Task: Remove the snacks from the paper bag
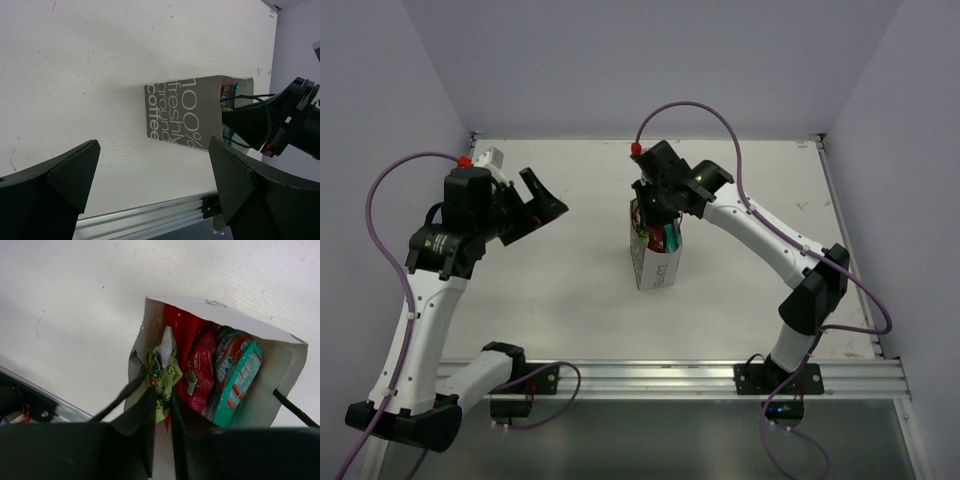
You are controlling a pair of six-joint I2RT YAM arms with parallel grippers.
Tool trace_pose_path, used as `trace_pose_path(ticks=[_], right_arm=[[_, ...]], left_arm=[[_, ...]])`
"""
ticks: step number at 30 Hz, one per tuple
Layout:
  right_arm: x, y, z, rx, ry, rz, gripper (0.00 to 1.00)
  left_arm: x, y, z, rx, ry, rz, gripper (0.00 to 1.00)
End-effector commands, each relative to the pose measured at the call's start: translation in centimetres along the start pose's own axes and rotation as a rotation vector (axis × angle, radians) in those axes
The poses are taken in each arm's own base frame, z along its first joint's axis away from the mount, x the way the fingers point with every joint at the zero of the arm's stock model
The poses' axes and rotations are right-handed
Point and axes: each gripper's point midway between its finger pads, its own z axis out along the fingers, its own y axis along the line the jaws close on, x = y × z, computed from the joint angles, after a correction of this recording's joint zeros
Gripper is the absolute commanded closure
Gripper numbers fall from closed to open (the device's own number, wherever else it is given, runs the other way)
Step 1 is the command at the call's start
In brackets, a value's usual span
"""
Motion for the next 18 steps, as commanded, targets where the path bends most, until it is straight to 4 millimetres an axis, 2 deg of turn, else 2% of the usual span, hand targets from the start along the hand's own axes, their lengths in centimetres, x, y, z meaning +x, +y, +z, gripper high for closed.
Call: trace_pose_path(ticks=[1, 3, 9, 13, 18], right_arm=[[-1.5, 0.4, -0.4, -0.031, -0.059, -0.013, 0.89], [-1.7, 0.5, -0.7, -0.037, -0.070, -0.011, 1.00], [-2.4, 0.1, -2.5, -0.014, -0.112, 0.003, 1.00], [-4.2, -0.2, -5.1, 0.009, -0.171, 0.005, 1.00], [-5.6, -0.7, -7.8, 0.026, -0.227, 0.023, 1.00]], left_arm=[[-0.2, -0.5, -0.6, 0.012, -0.019, -0.010, 0.01], [-0.2, -0.4, -0.6, 0.011, -0.020, -0.011, 0.01], [0.2, -0.2, -0.5, 0.010, -0.015, -0.015, 0.01], [0.5, 0.2, -0.2, 0.003, -0.010, -0.019, 0.01], [0.7, 0.6, 0.1, -0.011, -0.004, -0.021, 0.01]])
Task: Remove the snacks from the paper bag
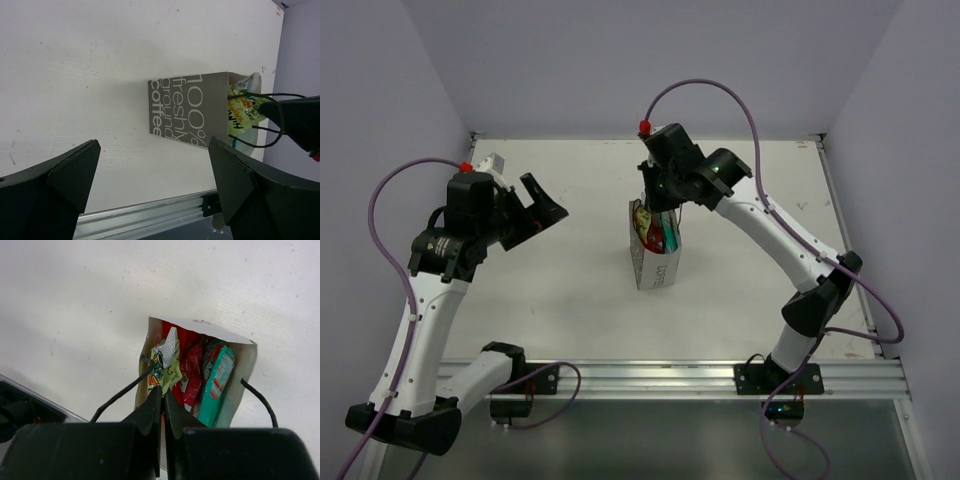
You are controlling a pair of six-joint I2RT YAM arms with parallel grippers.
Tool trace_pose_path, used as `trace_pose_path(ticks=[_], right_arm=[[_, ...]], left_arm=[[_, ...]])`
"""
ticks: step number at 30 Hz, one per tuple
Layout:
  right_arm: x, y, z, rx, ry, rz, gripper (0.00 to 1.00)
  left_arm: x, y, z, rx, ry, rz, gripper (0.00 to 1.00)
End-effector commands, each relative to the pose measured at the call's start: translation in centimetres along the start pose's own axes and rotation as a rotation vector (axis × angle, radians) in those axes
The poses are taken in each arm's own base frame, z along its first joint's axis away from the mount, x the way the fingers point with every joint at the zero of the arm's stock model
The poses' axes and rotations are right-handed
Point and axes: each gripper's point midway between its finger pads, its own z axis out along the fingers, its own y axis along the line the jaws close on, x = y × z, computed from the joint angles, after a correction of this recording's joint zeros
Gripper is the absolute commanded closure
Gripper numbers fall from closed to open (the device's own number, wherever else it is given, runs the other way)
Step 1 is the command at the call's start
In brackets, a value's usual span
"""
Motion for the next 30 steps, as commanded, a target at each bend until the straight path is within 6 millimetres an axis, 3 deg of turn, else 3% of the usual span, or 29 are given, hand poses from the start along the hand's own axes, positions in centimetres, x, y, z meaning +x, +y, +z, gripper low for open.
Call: trace_pose_path(ticks=[1, 6, 11, 14, 15, 17, 18, 20, 21, 23, 24, 26, 29, 30], right_arm=[[-3.1, -1.0, -4.7, 0.019, -0.127, 0.021, 1.00], [-4.8, -3.1, -7.0, 0.095, -0.201, 0.046, 1.00], [-8.6, -7.1, -10.5, 0.167, -0.376, 0.142, 1.00], [-10.5, -10.1, -12.0, 0.205, -0.460, 0.235, 1.00], [-11.0, -12.2, -12.9, 0.247, -0.494, 0.284, 1.00], [-11.8, -13.8, -13.4, 0.259, -0.529, 0.346, 1.00], [-12.1, -15.6, -13.5, 0.307, -0.542, 0.386, 1.00], [-12.3, -17.4, -12.9, 0.338, -0.534, 0.428, 1.00], [-12.1, -19.7, -12.0, 0.393, -0.516, 0.468, 1.00], [-11.4, -22.1, -10.6, 0.442, -0.486, 0.521, 1.00], [-10.6, -24.7, -10.0, 0.497, -0.463, 0.563, 1.00], [-9.2, -27.5, -7.7, 0.550, -0.394, 0.610, 1.00], [-4.8, -33.6, -5.4, 0.662, -0.282, 0.729, 1.00], [-4.0, -34.5, -4.7, 0.672, -0.260, 0.750, 1.00]], left_arm=[[-0.1, -0.1, -0.1, 0.002, -0.018, 0.002, 0.02], [-0.5, 0.5, -0.1, -0.029, -0.040, 0.003, 0.04], [-0.9, 0.4, -0.1, -0.027, -0.054, 0.019, 0.03], [-0.6, 0.3, 0.3, -0.022, -0.036, 0.020, 0.03], [-0.5, 0.3, 0.4, -0.019, -0.031, 0.020, 0.03], [-0.6, 0.3, 0.4, -0.017, -0.035, 0.019, 0.03], [-0.6, 0.3, 0.5, -0.017, -0.034, 0.018, 0.03], [-0.6, 0.3, 0.5, -0.017, -0.035, 0.020, 0.03], [-0.6, 0.2, 0.4, -0.014, -0.035, 0.022, 0.03], [-0.6, 0.2, 0.5, -0.013, -0.032, 0.022, 0.03], [-0.6, 0.2, 0.5, -0.012, -0.029, 0.022, 0.03], [-0.6, 0.0, 0.5, -0.006, -0.028, 0.021, 0.03], [-0.5, 0.0, 0.4, -0.004, -0.029, 0.023, 0.03], [-0.4, 0.1, 0.3, -0.007, -0.031, 0.026, 0.03]])
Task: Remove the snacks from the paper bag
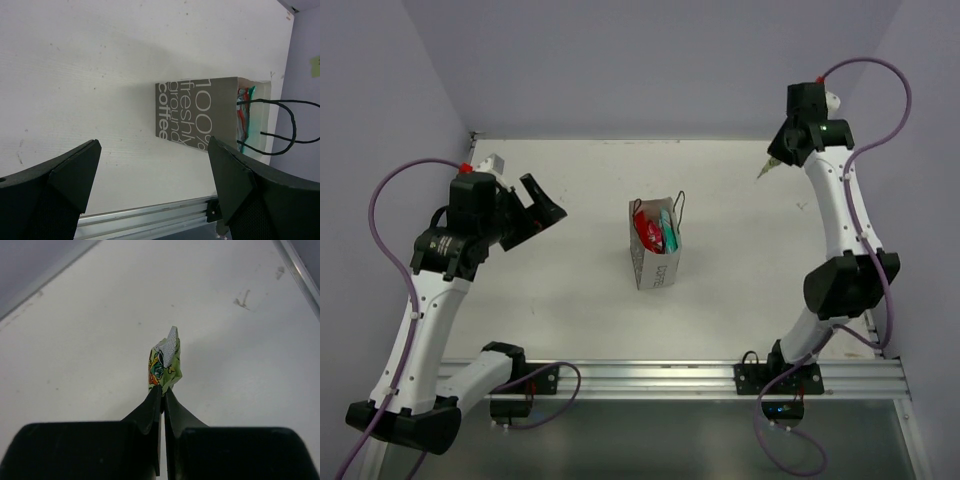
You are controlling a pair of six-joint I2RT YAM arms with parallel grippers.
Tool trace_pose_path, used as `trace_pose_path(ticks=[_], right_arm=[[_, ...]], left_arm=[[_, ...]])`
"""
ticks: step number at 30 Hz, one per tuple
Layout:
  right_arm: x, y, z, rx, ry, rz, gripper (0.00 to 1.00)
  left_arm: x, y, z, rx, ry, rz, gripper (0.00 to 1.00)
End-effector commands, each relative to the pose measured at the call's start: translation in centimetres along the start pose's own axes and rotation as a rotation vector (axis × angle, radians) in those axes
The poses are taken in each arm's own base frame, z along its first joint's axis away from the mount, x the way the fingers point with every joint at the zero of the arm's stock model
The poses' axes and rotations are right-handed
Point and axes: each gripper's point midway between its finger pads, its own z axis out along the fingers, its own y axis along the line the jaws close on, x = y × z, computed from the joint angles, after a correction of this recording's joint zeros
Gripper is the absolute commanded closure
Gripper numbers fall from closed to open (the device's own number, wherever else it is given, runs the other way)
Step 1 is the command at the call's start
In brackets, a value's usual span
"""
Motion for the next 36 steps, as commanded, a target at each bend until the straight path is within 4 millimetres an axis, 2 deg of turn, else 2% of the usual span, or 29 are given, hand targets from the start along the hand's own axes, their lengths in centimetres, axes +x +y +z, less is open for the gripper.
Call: trace_pose_path(ticks=[1, 2, 3, 5, 9, 11, 14, 19, 20, 22, 23, 25, 26, 27, 28, 29, 31, 32, 35, 36], right_arm=[[2.1, -5.0, 4.4, 0.149, 0.082, 0.076, 1.00], [2.5, -5.5, 4.9, 0.166, 0.085, 0.078, 1.00], [3.4, -7.6, 5.9, 0.215, 0.106, 0.087, 1.00], [4.0, -8.7, 6.7, 0.256, 0.099, 0.085, 1.00], [7.3, -10.8, 8.7, 0.327, 0.155, 0.048, 1.00], [8.5, -11.3, 9.2, 0.336, 0.191, 0.040, 0.89], [9.1, -11.4, 9.6, 0.333, 0.206, 0.024, 0.72], [7.0, -10.4, 8.3, 0.291, 0.155, -0.004, 0.56], [6.0, -9.3, 7.7, 0.259, 0.136, -0.009, 0.55], [5.3, -7.9, 6.2, 0.218, 0.130, -0.020, 0.50], [4.7, -5.5, 5.0, 0.156, 0.111, -0.035, 0.49], [4.5, -2.9, 3.1, 0.076, 0.115, -0.067, 0.48], [4.0, 0.0, 1.4, 0.004, 0.095, -0.093, 0.48], [4.1, 1.4, 0.4, -0.034, 0.099, -0.120, 0.48], [4.7, 2.5, -0.8, -0.063, 0.119, -0.147, 0.48], [5.1, 5.4, -3.3, -0.161, 0.114, -0.194, 0.48], [6.0, 7.9, -6.1, -0.252, 0.111, -0.250, 0.49], [6.7, 9.7, -8.7, -0.328, 0.102, -0.284, 0.50], [8.7, 12.4, -12.7, -0.472, 0.141, -0.346, 0.54], [9.5, 13.1, -13.4, -0.508, 0.170, -0.365, 0.55]], left_arm=[[-0.3, -0.7, -0.3, 0.033, -0.021, 0.025, 0.03], [-0.3, -0.5, -0.3, 0.030, -0.021, 0.025, 0.03], [-0.1, -0.4, -0.2, 0.028, -0.017, 0.023, 0.04], [0.1, -0.4, 0.0, 0.030, -0.010, 0.019, 0.04], [0.3, -0.6, 0.5, 0.040, 0.009, 0.012, 0.04], [0.3, -0.7, 0.7, 0.039, 0.015, 0.011, 0.04], [0.3, -0.8, 0.7, 0.042, 0.017, 0.012, 0.04], [0.3, -0.7, 0.9, 0.039, 0.019, 0.010, 0.04], [0.3, -0.7, 0.9, 0.038, 0.017, 0.010, 0.04], [0.2, -0.7, 1.1, 0.035, 0.014, 0.010, 0.04], [0.2, -0.7, 1.2, 0.035, 0.014, 0.010, 0.04], [0.0, -0.8, 1.4, 0.038, 0.012, 0.008, 0.04], [0.0, -0.9, 1.3, 0.041, 0.011, 0.006, 0.04], [-0.1, -0.9, 1.4, 0.040, 0.010, 0.006, 0.04], [0.0, -0.9, 1.4, 0.040, 0.012, 0.007, 0.04], [0.0, -0.9, 1.4, 0.040, 0.012, 0.009, 0.04], [0.0, -0.9, 1.3, 0.042, 0.010, 0.011, 0.04], [0.0, -1.0, 1.3, 0.043, 0.009, 0.011, 0.04], [0.0, -0.6, 0.9, 0.032, -0.005, 0.013, 0.03], [0.0, -0.5, 0.8, 0.027, -0.009, 0.013, 0.03]])
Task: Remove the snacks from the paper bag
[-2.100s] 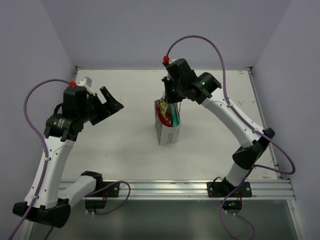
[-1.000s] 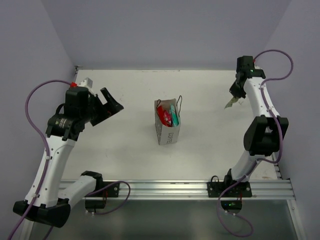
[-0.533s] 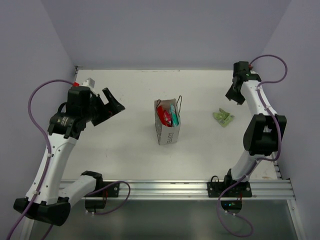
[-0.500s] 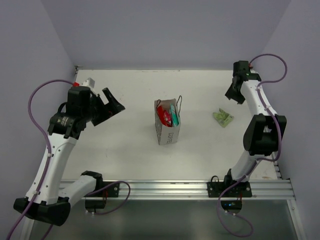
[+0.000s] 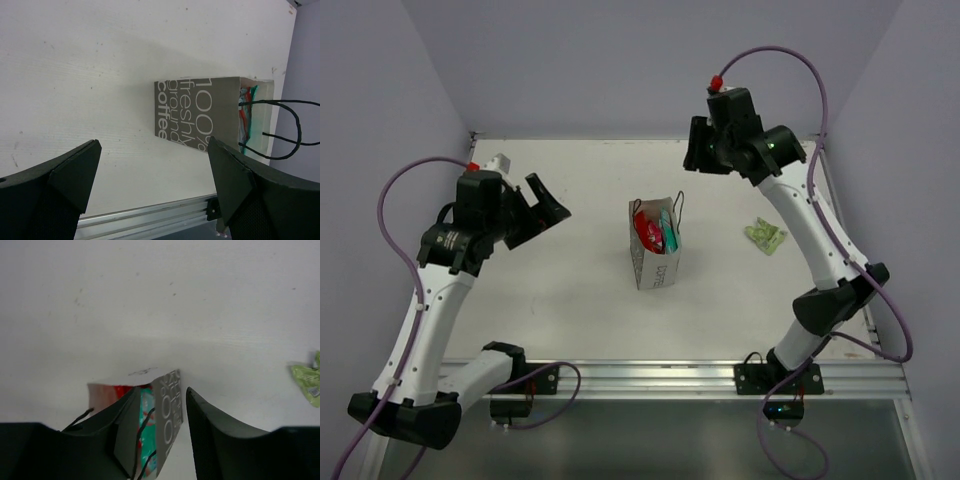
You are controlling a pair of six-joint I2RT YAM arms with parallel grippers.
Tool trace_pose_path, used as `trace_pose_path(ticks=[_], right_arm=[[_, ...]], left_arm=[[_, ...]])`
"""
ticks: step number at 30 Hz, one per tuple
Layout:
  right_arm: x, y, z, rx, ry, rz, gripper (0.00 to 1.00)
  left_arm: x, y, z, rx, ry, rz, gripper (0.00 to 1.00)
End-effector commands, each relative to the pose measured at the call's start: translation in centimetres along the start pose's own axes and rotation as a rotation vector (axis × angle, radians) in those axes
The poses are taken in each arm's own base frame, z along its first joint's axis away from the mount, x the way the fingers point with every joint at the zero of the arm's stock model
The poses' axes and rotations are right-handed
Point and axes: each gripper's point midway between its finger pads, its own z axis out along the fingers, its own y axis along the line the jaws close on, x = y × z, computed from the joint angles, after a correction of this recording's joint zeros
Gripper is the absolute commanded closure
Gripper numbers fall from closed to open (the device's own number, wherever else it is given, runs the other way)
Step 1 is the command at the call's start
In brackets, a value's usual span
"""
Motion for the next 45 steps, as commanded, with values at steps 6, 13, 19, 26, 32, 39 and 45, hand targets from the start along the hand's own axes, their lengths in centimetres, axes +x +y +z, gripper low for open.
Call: trace_pose_path(ticks=[6, 13, 19, 26, 32, 39, 45], right_arm=[[1.9, 6.8, -7.6, -0.229, 0.008, -0.216, 0.57], [6.6, 8.6, -5.7, -0.240, 0.145, -0.285, 0.61], [9.8, 8.2, -3.0, -0.188, 0.211, -0.313, 0.70], [11.6, 7.8, -0.2, -0.155, 0.254, -0.351, 0.73], [12.2, 7.9, 1.2, -0.143, 0.264, -0.373, 0.73], [12.8, 8.1, 2.6, -0.145, 0.274, -0.388, 0.73], [12.6, 8.5, 3.6, -0.138, 0.276, -0.395, 0.73]], left_arm=[[-0.2, 0.3, -1.2, -0.002, -0.054, 0.016, 0.03], [-0.3, 0.1, -1.1, 0.002, -0.052, 0.012, 0.02], [-0.5, -0.1, -1.5, 0.005, -0.050, 0.021, 0.02], [-0.1, 0.0, -1.8, 0.005, -0.044, 0.020, 0.02], [0.0, 0.0, -1.7, 0.007, -0.036, 0.016, 0.02], [0.3, 0.1, -1.5, 0.010, -0.032, 0.007, 0.02], [0.4, 0.2, -1.4, 0.007, -0.028, 0.005, 0.02]])
